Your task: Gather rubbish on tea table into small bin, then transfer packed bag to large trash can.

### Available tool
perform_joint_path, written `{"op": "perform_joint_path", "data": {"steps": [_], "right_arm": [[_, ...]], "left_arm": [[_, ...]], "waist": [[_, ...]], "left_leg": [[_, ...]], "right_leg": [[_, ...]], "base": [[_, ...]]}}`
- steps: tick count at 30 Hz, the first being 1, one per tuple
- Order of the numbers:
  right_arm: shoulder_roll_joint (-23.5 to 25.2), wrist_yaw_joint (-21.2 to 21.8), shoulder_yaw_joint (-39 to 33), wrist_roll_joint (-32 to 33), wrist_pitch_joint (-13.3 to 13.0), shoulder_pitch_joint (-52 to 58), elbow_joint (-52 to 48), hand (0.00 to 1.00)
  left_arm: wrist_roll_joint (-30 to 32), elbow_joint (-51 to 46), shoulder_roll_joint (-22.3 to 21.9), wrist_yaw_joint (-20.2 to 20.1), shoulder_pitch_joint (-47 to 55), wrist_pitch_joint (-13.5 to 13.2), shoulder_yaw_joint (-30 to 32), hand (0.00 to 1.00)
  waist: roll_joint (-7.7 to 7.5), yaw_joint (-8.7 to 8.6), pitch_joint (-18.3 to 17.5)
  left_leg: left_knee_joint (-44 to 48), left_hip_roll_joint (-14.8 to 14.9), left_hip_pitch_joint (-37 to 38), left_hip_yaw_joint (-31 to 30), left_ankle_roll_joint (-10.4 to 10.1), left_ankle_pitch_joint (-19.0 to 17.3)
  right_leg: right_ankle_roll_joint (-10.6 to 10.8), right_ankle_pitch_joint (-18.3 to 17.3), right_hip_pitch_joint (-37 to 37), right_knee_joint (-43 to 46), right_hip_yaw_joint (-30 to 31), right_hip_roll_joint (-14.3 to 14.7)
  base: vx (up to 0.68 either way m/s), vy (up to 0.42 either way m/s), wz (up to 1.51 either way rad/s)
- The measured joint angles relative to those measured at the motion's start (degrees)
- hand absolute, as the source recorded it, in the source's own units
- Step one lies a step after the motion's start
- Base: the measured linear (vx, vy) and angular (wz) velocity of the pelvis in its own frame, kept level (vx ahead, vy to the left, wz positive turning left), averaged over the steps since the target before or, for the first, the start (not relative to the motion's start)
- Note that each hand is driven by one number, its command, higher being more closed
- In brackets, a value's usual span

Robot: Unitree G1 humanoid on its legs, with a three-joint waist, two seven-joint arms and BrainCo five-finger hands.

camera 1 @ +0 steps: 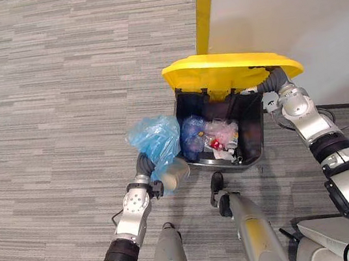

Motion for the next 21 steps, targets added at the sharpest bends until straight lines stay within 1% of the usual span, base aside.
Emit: {"op": "perform_joint_path", "data": {"steps": [3, 6, 7, 9, 10, 13, 15, 17, 18, 19, 21], "right_arm": [[0.7, 0.0, 2.1, 0.0, 0.9, -2.0, 0.1, 0.0], [2.6, 0.0, 2.6, 0.0, 1.1, -3.0, 0.1, 0.0], [2.7, 0.0, 4.1, 0.0, 1.3, -3.8, 0.3, 0.0], [3.3, 0.0, 5.0, -0.4, 1.4, -5.6, 1.9, 0.0], [3.5, 0.0, 5.8, -0.4, 2.1, -6.7, 2.4, 0.0], [4.0, 0.0, 6.1, -0.4, 2.9, -7.9, 2.4, 0.0], [4.1, 0.0, 6.6, -0.4, 3.2, -8.8, 2.4, 0.0], [4.2, 0.1, 8.6, -0.4, 3.3, -10.7, 2.4, 0.0], [4.2, 0.2, 8.8, -0.4, 3.3, -11.6, 2.4, 0.0], [4.2, 0.3, 8.8, -0.4, 3.3, -13.4, 2.4, 0.0], [4.2, 0.6, 8.8, -0.4, 3.3, -16.3, 2.4, 0.0]], "left_arm": [[-0.1, -1.8, 0.0, 0.5, -3.0, -0.5, -2.2, 1.0], [0.0, -2.0, 0.0, 0.7, -7.3, -0.8, -4.6, 1.0], [0.0, -2.0, 0.0, 0.9, -8.6, -0.8, -5.1, 1.0], [0.1, -2.0, -0.1, 1.9, -10.4, -0.8, -6.3, 1.0], [0.2, -2.0, -0.3, 2.0, -11.5, -0.8, -6.9, 1.0], [0.3, -1.5, -0.6, 3.0, -14.6, -0.7, -8.4, 1.0], [0.4, -0.6, -0.7, 3.1, -16.5, -0.7, -8.6, 1.0], [0.4, 2.2, -0.8, 3.2, -19.9, -0.6, -9.3, 1.0], [0.4, 3.6, -1.1, 3.2, -21.2, -0.6, -9.7, 1.0], [0.5, 5.1, -1.0, 3.4, -23.3, -0.6, -10.5, 1.0], [0.6, 7.2, -1.1, 3.8, -26.1, -0.3, -10.7, 1.0]], "waist": [[-0.06, 0.04, 0.0], [-0.1, 0.01, 0.0], [-0.13, -0.14, 0.1], [-0.16, -0.21, 0.1], [-0.25, -0.23, 0.1], [-0.84, -0.29, 0.5], [-1.18, -0.58, 0.9], [-1.36, -1.45, 1.2], [-1.39, -1.57, 1.3], [-1.39, -1.85, 2.5], [-1.78, -2.36, 3.4]], "left_leg": [[0.1, -0.3, 0.0, 0.0, 0.0, 0.0], [0.2, -0.4, 0.0, 0.0, 0.0, 0.0], [0.2, -0.4, 0.0, 0.0, 0.0, 0.0], [0.2, -0.3, 0.1, 0.1, 0.0, 0.0], [0.2, -0.3, 0.1, 0.1, 0.0, 0.0], [0.2, -0.3, 0.1, 0.2, 0.0, 0.0], [0.3, -0.2, 0.0, 0.2, 0.0, 0.0], [0.4, -0.1, -0.2, 0.3, 0.0, 0.0], [0.4, -0.2, -0.6, 0.6, 0.0, 0.0], [0.5, -0.2, -1.0, 0.9, 0.0, 0.0], [0.8, -0.7, -1.9, 1.3, 0.0, 0.0]], "right_leg": [[0.0, 0.0, 0.2, 0.0, 0.1, -0.4], [0.0, 0.0, 0.2, 0.0, 0.3, -0.4], [0.1, 0.0, 0.2, -0.1, 0.3, -0.3], [0.2, -0.1, 0.2, -0.1, 0.3, -0.2], [0.2, -0.1, 0.2, -0.2, 0.3, -0.1], [0.2, -0.1, 0.1, -0.2, 0.3, 0.1], [0.2, -0.1, 0.0, -0.2, 0.3, 0.1], [0.1, -0.1, -0.5, -0.1, 0.4, 0.1], [0.0, 0.0, -1.0, 0.0, 0.7, 0.1], [0.0, 0.1, -1.3, 0.0, 1.0, 0.1], [-0.2, 0.5, -2.9, 0.1, 1.5, 0.1]], "base": [[0.01, 0.016, 0.03], [0.0, 0.0, 0.0], [0.0, 0.0, 0.0], [0.0, 0.0, 0.0], [0.0, 0.0, 0.0], [0.0, 0.0, 0.0], [0.0, 0.0, 0.0], [0.01, -0.004, -0.02], [0.01, -0.002, -0.09], [0.0, 0.0, -0.14], [0.0, 0.004, -0.13]]}}
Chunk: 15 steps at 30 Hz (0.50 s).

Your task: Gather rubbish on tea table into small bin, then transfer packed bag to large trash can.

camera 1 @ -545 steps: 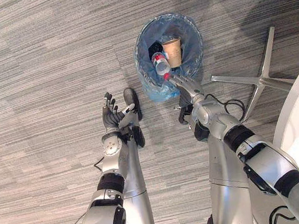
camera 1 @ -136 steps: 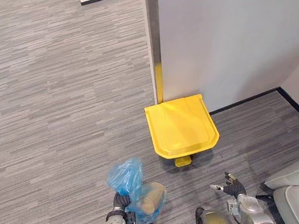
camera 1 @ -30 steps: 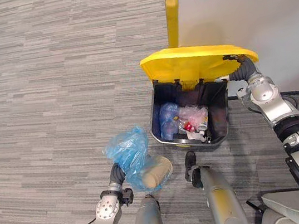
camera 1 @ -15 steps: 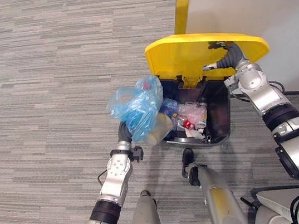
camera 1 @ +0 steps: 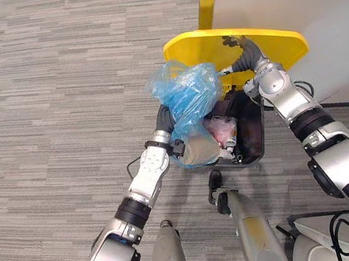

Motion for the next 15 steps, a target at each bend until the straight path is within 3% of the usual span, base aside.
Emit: {"op": "perform_joint_path", "data": {"steps": [4, 15], "right_arm": [[-0.2, 0.5, 0.0, 0.0, 0.0, -5.7, -0.1, 0.0], [-1.9, 0.0, 4.5, 0.6, -2.7, -8.9, -7.6, 0.0]], "left_arm": [[0.7, 6.0, -0.6, 0.3, -6.1, 1.1, -0.2, 1.0], [4.2, 21.9, -1.1, 0.1, -11.6, 3.5, -2.3, 1.0]], "waist": [[-0.04, -1.42, 3.3], [-0.06, -2.91, 4.5]], "left_leg": [[0.5, -0.3, -2.0, 0.7, 0.0, 0.0], [2.6, -0.5, -9.2, 3.1, 0.4, -0.4]], "right_leg": [[-0.3, 0.7, -2.3, 0.0, 0.8, 0.0], [-0.2, 2.1, -10.2, 0.2, 3.3, 0.6]], "base": [[0.01, 0.005, -0.1], [0.0, -0.001, -0.1]]}}
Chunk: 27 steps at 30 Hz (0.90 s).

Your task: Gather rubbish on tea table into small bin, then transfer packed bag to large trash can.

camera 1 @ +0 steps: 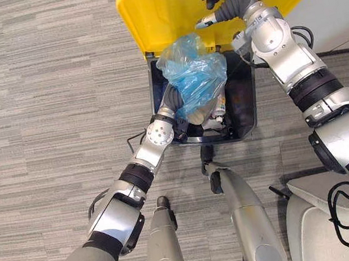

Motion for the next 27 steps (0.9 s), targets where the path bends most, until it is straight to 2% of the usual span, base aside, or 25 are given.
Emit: {"op": "perform_joint_path", "data": {"steps": [2, 3, 6, 11, 14, 23, 27], "right_arm": [[0.0, -0.3, 0.3, 0.0, -0.3, -0.1, -1.7, 0.0], [0.0, -0.6, 0.6, 0.0, -0.5, -0.1, -2.2, 0.0], [0.8, -0.8, 2.1, -0.1, -0.9, -0.1, -2.7, 0.0], [2.0, -1.0, 2.2, -0.1, -1.5, 0.6, -9.5, 0.0], [2.5, -1.1, 2.2, -0.1, -2.1, 2.0, -11.9, 0.0], [3.2, -1.0, 2.2, -4.2, -2.1, 8.2, -13.5, 0.0], [3.9, -0.8, 2.3, -5.7, -2.0, 12.4, -12.0, 0.0]], "left_arm": [[1.6, 3.0, -0.7, 0.0, -1.2, 1.1, 0.3, 1.0], [2.2, 3.3, -1.0, -0.1, -1.3, 1.2, 0.4, 0.0], [4.7, 4.0, -2.0, -1.1, -1.6, 1.8, 1.9, 0.0], [7.9, 3.9, -4.1, -1.2, -1.3, 2.4, 4.9, 0.0], [8.9, 3.9, -5.3, -1.2, -1.1, 2.5, 5.2, 0.0], [11.7, 3.7, -7.2, -1.2, 2.1, 3.4, 6.9, 0.0], [11.7, 3.7, -6.3, -1.1, 4.1, 3.4, 6.6, 0.0]], "waist": [[0.01, -0.09, 1.2], [0.01, -0.12, 1.2], [0.01, -0.23, 1.3], [-0.01, -0.18, 1.3], [-0.05, -0.19, 1.3], [-0.69, -1.05, 1.0], [-2.37, -1.07, 0.0]], "left_leg": [[1.0, 0.2, -1.2, 0.3, -0.2, -0.2], [1.3, 0.2, -1.8, 0.4, -0.2, -0.3], [3.3, 0.7, -3.7, 1.2, -0.4, -1.3], [5.8, 1.4, -5.2, 2.8, -0.3, -2.5], [7.9, 2.9, -6.0, 4.7, 0.0, -3.1], [9.4, 3.2, -5.4, 7.3, 0.3, -3.5], [7.3, 2.1, -2.7, 6.7, 0.5, -2.9]], "right_leg": [[0.0, 0.0, -1.2, 0.3, 0.1, 0.2], [-0.1, 0.1, -1.8, 0.4, 0.2, 0.2], [-0.3, 0.2, -3.5, 1.1, 0.4, 0.6], [-0.3, 0.2, -5.0, 1.9, 1.0, 1.0], [-0.3, 0.2, -5.5, 2.6, 1.0, 1.0], [0.2, 0.1, -4.7, 4.0, 1.2, -1.3], [0.8, -0.1, -2.0, 3.6, 1.0, -2.4]], "base": [[0.0, -0.011, -0.07], [-0.01, 0.0, -0.09], [-0.01, 0.023, -0.13], [-0.01, 0.042, -0.12], [-0.03, 0.052, -0.07], [-0.02, 0.059, 0.05], [-0.01, 0.051, 0.16]]}}
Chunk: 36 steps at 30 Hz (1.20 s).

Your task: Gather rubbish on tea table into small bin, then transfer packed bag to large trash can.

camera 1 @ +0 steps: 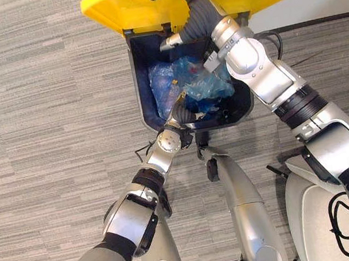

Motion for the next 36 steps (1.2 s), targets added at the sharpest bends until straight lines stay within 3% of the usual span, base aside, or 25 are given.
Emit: {"op": "perform_joint_path", "data": {"steps": [6, 11, 15, 17, 19, 22, 26, 30, 36], "right_arm": [[-0.4, 0.1, -1.0, -3.6, 0.2, 2.5, 4.1, 0.0], [-1.5, 0.3, -6.0, -5.1, 0.4, 11.6, 3.5, 0.0], [-1.4, 0.9, -8.1, -6.3, 1.1, 20.1, 2.9, 0.0], [-0.8, 2.2, -9.7, -7.1, 1.6, 25.5, 2.9, 0.0], [0.0, 2.8, -11.2, -8.5, 1.7, 29.1, 2.7, 0.0], [0.8, 4.0, -12.8, -9.3, 2.3, 33.1, 1.5, 0.0], [2.6, 5.2, -14.9, -10.7, 2.2, 39.7, 0.7, 0.0], [4.9, 5.4, -16.9, -10.7, 2.2, 43.2, 0.7, 0.0], [9.3, 5.7, -19.1, -10.6, 2.1, 49.3, 1.1, 0.0]], "left_arm": [[-0.7, -1.6, 3.9, -0.1, 2.2, 0.0, -1.6, 0.0], [-4.7, -12.7, 7.6, 0.0, 8.5, -1.1, -0.7, 0.0], [-9.2, -18.4, 7.6, -0.2, 18.3, -2.7, 2.7, 0.0], [-11.2, -18.7, 8.8, -1.5, 24.7, -2.9, 5.0, 0.0], [-12.1, -18.7, 9.5, -2.9, 30.3, -2.8, 7.6, 0.0], [-12.9, -18.7, 10.4, -4.3, 35.9, -2.6, 10.2, 0.0], [-14.3, -15.2, 10.1, -6.4, 43.6, -2.5, 14.6, 0.0], [-14.4, -7.5, 9.6, -7.4, 45.9, -2.4, 18.8, 0.0], [-14.0, -0.5, 8.2, -8.4, 47.9, -2.2, 19.0, 0.0]], "waist": [[-0.14, 0.06, -0.1], [-0.32, 0.2, -0.4], [-0.27, 1.52, -5.3], [-0.24, 2.15, -5.7], [-0.15, 3.28, -7.2], [0.26, 3.36, -8.1], [0.96, 3.4, -12.1], [0.92, 3.39, -13.6], [0.19, 3.49, -14.0]], "left_leg": [[-3.3, -0.8, 3.8, -1.9, 0.3, 1.6], [-6.5, -1.8, 9.0, -4.0, 0.6, 3.2], [-8.7, -2.2, 10.1, -4.5, 0.8, 4.1], [-10.8, -2.3, 13.5, -5.1, 0.6, 5.1], [-12.0, -2.6, 15.0, -5.1, 0.5, 5.4], [-13.3, -2.9, 17.1, -5.7, 0.3, 5.9], [-16.2, -2.9, 20.3, -5.9, 0.4, 6.7], [-16.8, -2.8, 22.8, -6.1, 0.2, 6.8], [-16.6, -3.0, 28.3, -5.6, 0.5, 6.6]], "right_leg": [[0.0, 0.0, 4.5, -1.6, -1.5, -0.8], [0.6, -0.3, 10.5, -2.6, -2.7, -2.0], [1.1, -0.6, 11.7, -3.4, -2.7, -2.3], [1.8, -1.1, 15.0, -3.8, -2.9, -2.4], [2.0, -1.3, 15.8, -3.8, -2.6, -2.4], [2.8, -2.0, 17.7, -3.8, -2.6, -2.7], [3.5, -3.4, 19.5, -3.3, -2.7, -2.7], [3.4, -4.9, 21.1, -1.6, -3.0, -2.7], [3.2, -5.0, 26.7, -2.3, -3.1, -2.9]], "base": [[0.02, 0.013, 0.17], [0.02, 0.02, 0.25], [0.01, -0.009, 0.16], [0.01, -0.028, 0.18], [0.0, 0.0, 0.0], [0.0, -0.032, 0.1], [0.02, -0.035, 0.04], [0.02, -0.02, 0.02], [-0.02, 0.013, -0.01]]}}
